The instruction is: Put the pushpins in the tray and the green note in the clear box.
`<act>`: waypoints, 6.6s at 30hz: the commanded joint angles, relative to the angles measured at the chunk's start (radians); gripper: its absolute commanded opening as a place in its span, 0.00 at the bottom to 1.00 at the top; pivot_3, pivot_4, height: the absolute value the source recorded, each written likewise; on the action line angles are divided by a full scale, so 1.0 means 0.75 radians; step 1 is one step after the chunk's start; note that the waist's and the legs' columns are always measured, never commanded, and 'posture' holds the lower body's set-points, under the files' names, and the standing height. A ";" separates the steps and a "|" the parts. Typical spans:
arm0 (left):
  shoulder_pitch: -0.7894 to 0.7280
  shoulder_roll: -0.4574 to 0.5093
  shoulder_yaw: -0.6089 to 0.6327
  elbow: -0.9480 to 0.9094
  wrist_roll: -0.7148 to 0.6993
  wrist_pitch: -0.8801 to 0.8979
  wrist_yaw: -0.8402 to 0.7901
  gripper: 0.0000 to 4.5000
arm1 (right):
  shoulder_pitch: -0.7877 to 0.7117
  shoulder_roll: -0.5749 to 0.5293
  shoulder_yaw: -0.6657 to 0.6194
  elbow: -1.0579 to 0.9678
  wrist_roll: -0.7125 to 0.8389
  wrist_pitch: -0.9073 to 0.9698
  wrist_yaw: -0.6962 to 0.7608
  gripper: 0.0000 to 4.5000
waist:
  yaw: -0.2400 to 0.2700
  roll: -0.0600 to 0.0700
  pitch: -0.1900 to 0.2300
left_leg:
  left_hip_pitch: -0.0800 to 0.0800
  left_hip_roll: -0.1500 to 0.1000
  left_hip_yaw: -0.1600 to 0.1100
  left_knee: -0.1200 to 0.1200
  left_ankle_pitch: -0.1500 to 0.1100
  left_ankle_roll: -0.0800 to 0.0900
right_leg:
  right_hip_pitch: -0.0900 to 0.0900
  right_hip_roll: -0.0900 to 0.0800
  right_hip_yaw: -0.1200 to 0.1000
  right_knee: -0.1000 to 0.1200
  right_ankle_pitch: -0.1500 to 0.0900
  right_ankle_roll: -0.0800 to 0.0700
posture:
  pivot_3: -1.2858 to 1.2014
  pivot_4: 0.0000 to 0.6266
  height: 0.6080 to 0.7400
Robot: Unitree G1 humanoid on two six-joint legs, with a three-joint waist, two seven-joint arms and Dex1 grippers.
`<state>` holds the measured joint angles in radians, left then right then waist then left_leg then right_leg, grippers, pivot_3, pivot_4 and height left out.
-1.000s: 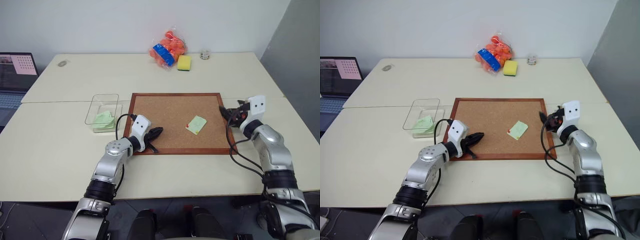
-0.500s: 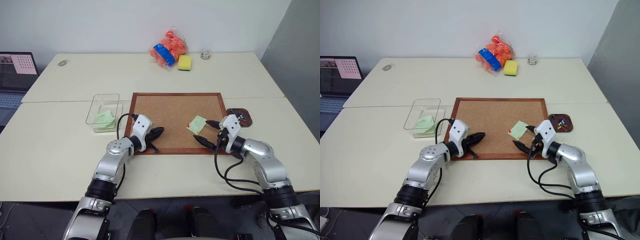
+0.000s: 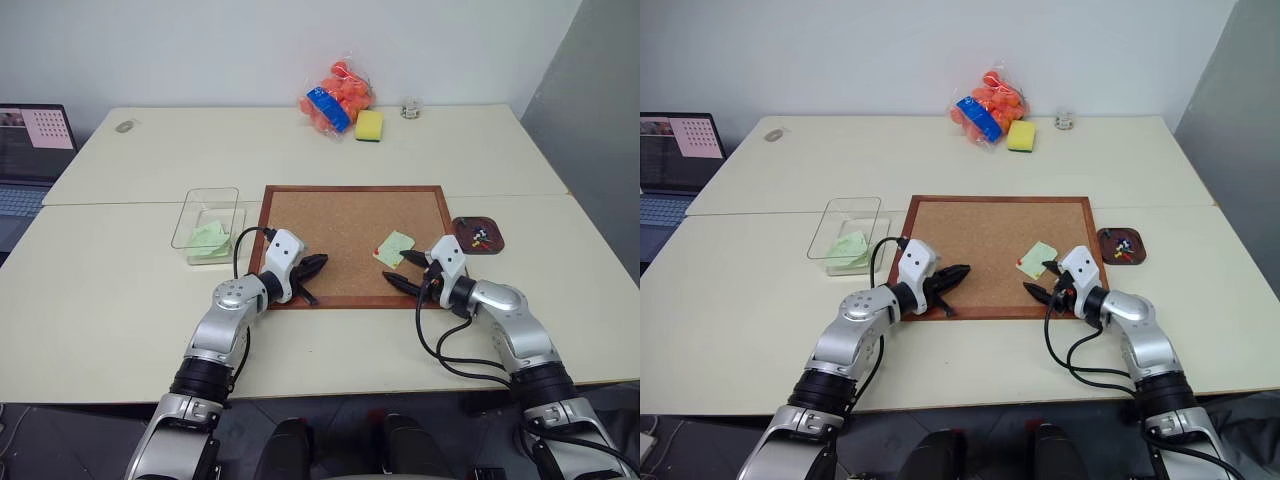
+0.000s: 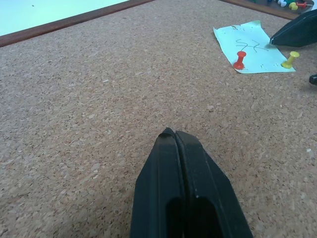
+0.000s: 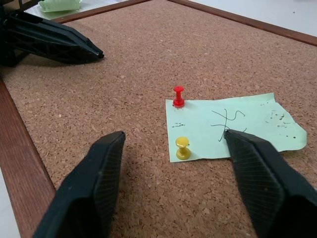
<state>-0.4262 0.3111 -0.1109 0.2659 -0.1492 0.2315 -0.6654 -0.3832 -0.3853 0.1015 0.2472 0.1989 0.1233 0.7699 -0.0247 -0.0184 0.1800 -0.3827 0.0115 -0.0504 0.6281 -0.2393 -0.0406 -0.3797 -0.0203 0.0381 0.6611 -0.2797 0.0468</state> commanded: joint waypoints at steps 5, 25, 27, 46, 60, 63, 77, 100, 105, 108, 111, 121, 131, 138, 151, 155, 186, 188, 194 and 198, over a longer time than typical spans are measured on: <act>0.022 -0.004 -0.017 0.057 0.032 0.031 0.018 0.00 | -0.025 0.005 -0.014 0.006 0.000 -0.025 0.017 0.36 | 0.001 0.000 0.000 | 0.000 0.000 0.000 0.000 0.000 0.000 | 0.000 0.000 0.000 0.000 0.000 0.000 | 0.52 0.24 1.00; 0.013 -0.008 -0.019 0.069 0.034 0.027 0.017 0.00 | -0.011 0.003 -0.084 -0.097 0.073 -0.019 0.002 0.01 | 0.003 0.001 0.000 | -0.001 0.000 0.000 0.000 0.000 0.000 | 0.000 0.000 0.000 0.000 0.000 0.000 | 0.52 0.24 1.00; 0.014 -0.013 -0.021 0.071 0.035 0.025 0.020 0.00 | -0.008 0.001 -0.085 -0.094 0.073 -0.020 0.002 0.01 | 0.002 0.001 0.000 | -0.001 0.000 0.000 0.000 0.000 0.000 | 0.000 0.000 0.000 0.000 0.000 0.000 | 0.52 0.24 1.00; 0.010 -0.014 -0.031 0.074 0.037 0.022 0.009 0.00 | -0.017 0.027 -0.216 -0.151 0.216 0.131 -0.079 0.01 | 0.002 0.001 0.000 | -0.001 0.000 0.000 0.000 0.000 0.000 | 0.000 0.000 0.000 0.000 0.000 0.000 | 0.52 0.24 1.00; 0.013 -0.014 -0.043 0.066 0.039 0.021 0.004 0.00 | -0.241 -0.013 -0.347 0.268 -0.015 0.036 -0.537 0.01 | 0.005 0.001 0.000 | -0.001 -0.001 0.001 0.000 0.001 0.002 | 0.000 -0.001 0.001 0.000 0.001 0.000 | 0.52 0.24 1.00; 0.023 -0.011 -0.044 0.052 0.039 0.026 0.004 0.00 | -0.302 -0.028 -0.403 0.398 -0.025 0.010 -0.642 0.01 | 0.004 0.001 0.000 | -0.001 -0.001 0.002 0.000 0.001 0.002 | 0.000 -0.001 0.002 0.000 0.001 0.000 | 0.52 0.24 1.00; 0.043 -0.003 -0.039 0.030 0.039 0.032 0.009 0.00 | -0.298 -0.013 -0.427 0.437 -0.014 -0.005 -0.656 0.30 | -0.003 0.001 0.000 | -0.001 -0.001 0.004 0.000 0.001 0.002 | 0.000 -0.001 0.003 -0.001 0.002 -0.001 | 0.52 0.24 1.00; 0.021 -0.017 -0.042 0.062 0.040 0.021 0.010 0.00 | -0.277 -0.028 -0.442 0.376 0.006 -0.046 -0.627 0.99 | -0.002 0.002 0.000 | -0.001 -0.001 0.004 0.000 0.001 0.002 | 0.000 -0.001 0.003 -0.001 0.002 -0.001 | 0.52 0.24 1.00; 0.027 -0.018 -0.042 0.053 0.040 0.025 0.013 0.00 | -0.135 -0.022 -0.281 0.084 0.065 -0.039 -0.283 0.99 | -0.002 0.002 -0.001 | -0.001 -0.001 0.003 0.000 0.001 0.003 | 0.000 -0.001 0.003 0.000 0.002 0.000 | 0.52 0.24 1.00; 0.025 -0.018 -0.041 0.055 0.039 0.028 0.013 0.00 | -0.046 0.002 -0.157 -0.083 0.094 0.018 -0.135 0.99 | -0.002 0.003 -0.001 | -0.001 -0.001 0.003 0.000 0.001 0.002 | 0.000 0.000 0.002 0.000 0.002 0.000 | 0.52 0.24 1.00; 0.019 -0.019 -0.039 0.060 0.040 0.028 0.015 0.00 | -0.031 0.042 -0.072 -0.097 0.059 -0.009 -0.098 0.99 | -0.003 0.003 -0.001 | -0.001 -0.001 0.003 0.000 0.002 0.003 | 0.000 -0.001 0.003 -0.002 0.003 0.001 | 0.52 0.24 1.00; 0.021 -0.009 -0.028 0.048 0.039 0.036 0.019 0.00 | -0.128 0.130 -0.021 0.066 0.019 -0.058 -0.087 0.99 | 0.000 0.003 0.000 | -0.001 -0.001 0.001 0.000 0.002 0.003 | 0.000 -0.001 0.002 -0.002 0.003 0.001 | 0.52 0.24 1.00; 0.024 -0.011 -0.022 0.043 0.038 0.038 0.027 0.00 | -0.207 0.172 -0.003 0.257 -0.051 -0.142 -0.085 0.99 | -0.001 0.003 -0.001 | -0.001 -0.001 0.002 0.000 0.002 0.003 | 0.000 -0.001 0.002 -0.002 0.003 0.000 | 0.52 0.24 1.00; 0.019 -0.013 -0.021 0.047 0.038 0.035 0.028 0.00 | -0.240 0.192 -0.004 0.331 -0.070 -0.181 -0.081 0.95 | -0.003 0.003 -0.001 | 0.000 0.000 0.002 0.000 0.002 0.003 | 0.000 0.000 0.002 -0.001 0.004 -0.001 | 0.52 0.24 1.00; 0.019 -0.010 -0.019 0.045 0.038 0.037 0.027 0.00 | -0.246 0.200 0.011 0.368 -0.108 -0.236 -0.060 0.35 | -0.004 0.003 -0.001 | 0.001 0.000 0.002 0.000 0.002 0.003 | 0.000 0.000 0.002 0.000 0.004 -0.001 | 0.52 0.24 1.00; 0.020 -0.009 -0.019 0.042 0.038 0.037 0.027 0.00 | -0.249 0.206 0.015 0.381 -0.120 -0.251 -0.055 0.16 | -0.004 0.003 -0.001 | 0.001 0.000 0.002 0.000 0.002 0.003 | 0.000 0.000 0.002 0.000 0.004 -0.001 | 0.52 0.24 1.00; 0.033 -0.009 -0.026 0.033 0.038 0.032 0.030 0.00 | -0.208 0.181 -0.068 0.178 -0.022 -0.182 -0.049 0.01 | -0.004 0.003 0.000 | -0.003 0.000 0.001 0.000 0.002 0.003 | -0.003 -0.001 0.003 -0.001 0.005 -0.003 | 0.52 0.24 1.00; 0.031 -0.008 -0.025 0.034 0.038 0.032 0.029 0.00 | -0.205 0.177 -0.075 0.160 -0.014 -0.167 -0.051 0.01 | -0.004 0.003 0.000 | -0.003 0.000 0.001 0.000 0.002 0.003 | -0.003 0.000 0.003 -0.001 0.005 -0.003 | 0.52 0.24 1.00; 0.031 -0.011 -0.027 0.041 0.038 0.030 0.029 0.00 | -0.206 0.167 -0.103 0.125 0.012 -0.127 -0.064 0.01 | -0.005 0.003 0.000 | -0.002 0.000 0.001 0.000 0.002 0.003 | -0.002 0.000 0.002 0.000 0.005 -0.002 | 0.52 0.24 1.00; 0.027 -0.014 -0.029 0.045 0.038 0.029 0.028 0.00 | -0.198 0.162 -0.101 0.109 0.010 -0.113 -0.061 0.01 | -0.005 0.003 0.000 | -0.002 0.000 0.001 0.000 0.002 0.003 | -0.002 0.000 0.003 0.000 0.005 -0.002 | 0.52 0.24 1.00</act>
<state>-0.4209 0.3079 -0.1124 0.2526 -0.1430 0.2322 -0.6466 -0.5270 -0.2581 0.0407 0.3840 0.1817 0.0363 0.7197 -0.0282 -0.0160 0.1799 -0.3841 0.0112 -0.0495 0.6280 -0.2377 -0.0382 -0.3816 -0.0205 0.0401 0.6609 -0.2760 0.0450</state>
